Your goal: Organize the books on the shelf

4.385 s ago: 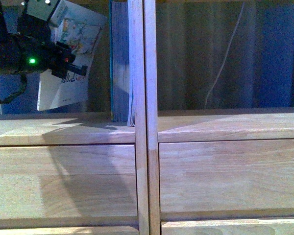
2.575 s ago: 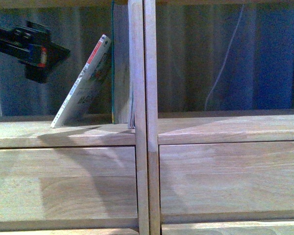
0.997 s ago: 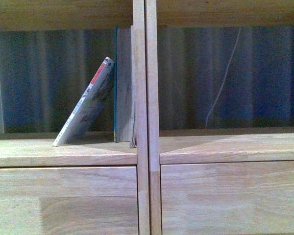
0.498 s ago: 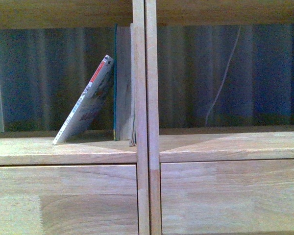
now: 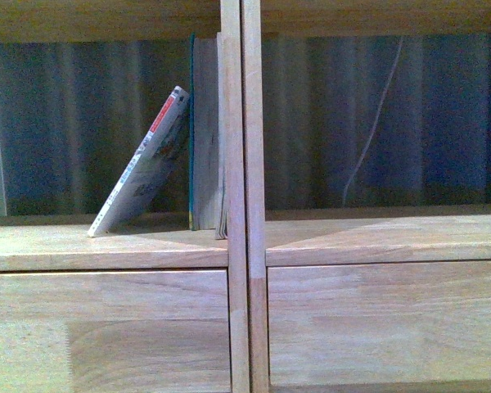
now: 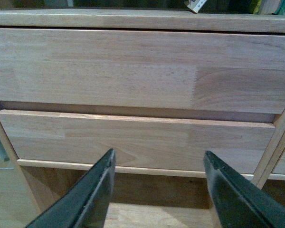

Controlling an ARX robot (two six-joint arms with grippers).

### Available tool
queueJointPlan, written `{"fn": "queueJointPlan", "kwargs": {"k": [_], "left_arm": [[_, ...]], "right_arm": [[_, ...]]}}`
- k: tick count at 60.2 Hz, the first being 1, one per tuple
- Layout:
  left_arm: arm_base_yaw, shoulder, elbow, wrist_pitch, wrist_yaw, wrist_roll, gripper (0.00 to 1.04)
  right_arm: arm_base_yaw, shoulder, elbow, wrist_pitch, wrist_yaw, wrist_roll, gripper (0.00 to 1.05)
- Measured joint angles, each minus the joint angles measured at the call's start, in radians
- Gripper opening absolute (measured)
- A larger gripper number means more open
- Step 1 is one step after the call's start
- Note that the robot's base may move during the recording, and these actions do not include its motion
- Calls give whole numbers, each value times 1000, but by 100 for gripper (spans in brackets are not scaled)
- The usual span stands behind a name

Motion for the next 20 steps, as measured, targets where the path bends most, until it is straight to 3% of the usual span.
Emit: {"fn": "queueJointPlan", "kwargs": {"k": [12, 20], "left_arm": [[0, 0, 0, 0, 0, 0, 97], [0, 0, 0, 0, 0, 0, 97]], "right_arm": [[0, 0, 0, 0, 0, 0, 79], [0, 0, 0, 0, 0, 0, 98]]}}
